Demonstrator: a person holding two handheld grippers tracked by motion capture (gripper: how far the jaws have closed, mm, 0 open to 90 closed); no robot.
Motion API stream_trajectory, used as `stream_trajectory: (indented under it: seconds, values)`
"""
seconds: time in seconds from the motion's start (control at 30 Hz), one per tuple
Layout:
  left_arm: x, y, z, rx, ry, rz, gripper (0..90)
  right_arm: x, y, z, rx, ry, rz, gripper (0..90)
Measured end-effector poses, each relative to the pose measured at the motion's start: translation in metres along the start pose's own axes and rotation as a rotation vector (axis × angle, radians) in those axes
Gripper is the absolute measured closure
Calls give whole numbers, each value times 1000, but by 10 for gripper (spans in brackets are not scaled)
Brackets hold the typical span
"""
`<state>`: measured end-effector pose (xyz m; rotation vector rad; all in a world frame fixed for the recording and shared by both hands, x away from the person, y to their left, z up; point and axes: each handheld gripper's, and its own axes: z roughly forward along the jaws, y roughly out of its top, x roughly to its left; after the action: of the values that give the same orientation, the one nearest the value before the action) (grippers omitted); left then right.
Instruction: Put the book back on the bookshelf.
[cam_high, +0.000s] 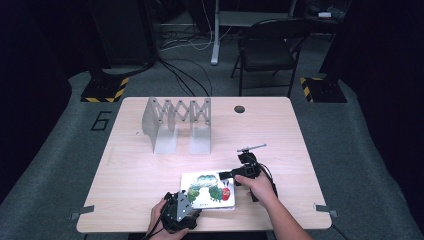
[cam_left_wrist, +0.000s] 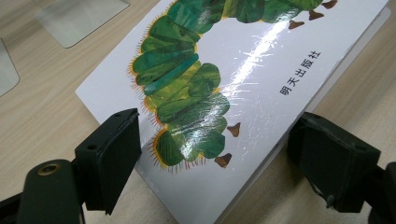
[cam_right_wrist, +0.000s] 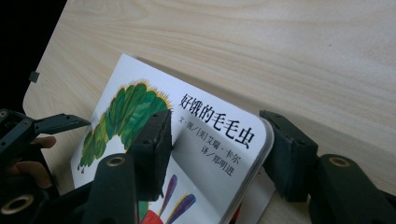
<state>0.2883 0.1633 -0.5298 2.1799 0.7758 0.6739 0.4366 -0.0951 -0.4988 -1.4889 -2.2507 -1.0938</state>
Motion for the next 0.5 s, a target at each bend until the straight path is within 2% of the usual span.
stream_trajectory:
  seconds: [0.27,0.3,0.5]
  values:
    - [-1,0,0,-3,11,-3,177,-3,0,1,5,15,11,471]
    - [-1,0,0,-1,5,-3,177,-3,0,1,1,15,21,471]
    - [-1,0,0,1,-2,4,167,-6,0,2,6,11,16,472]
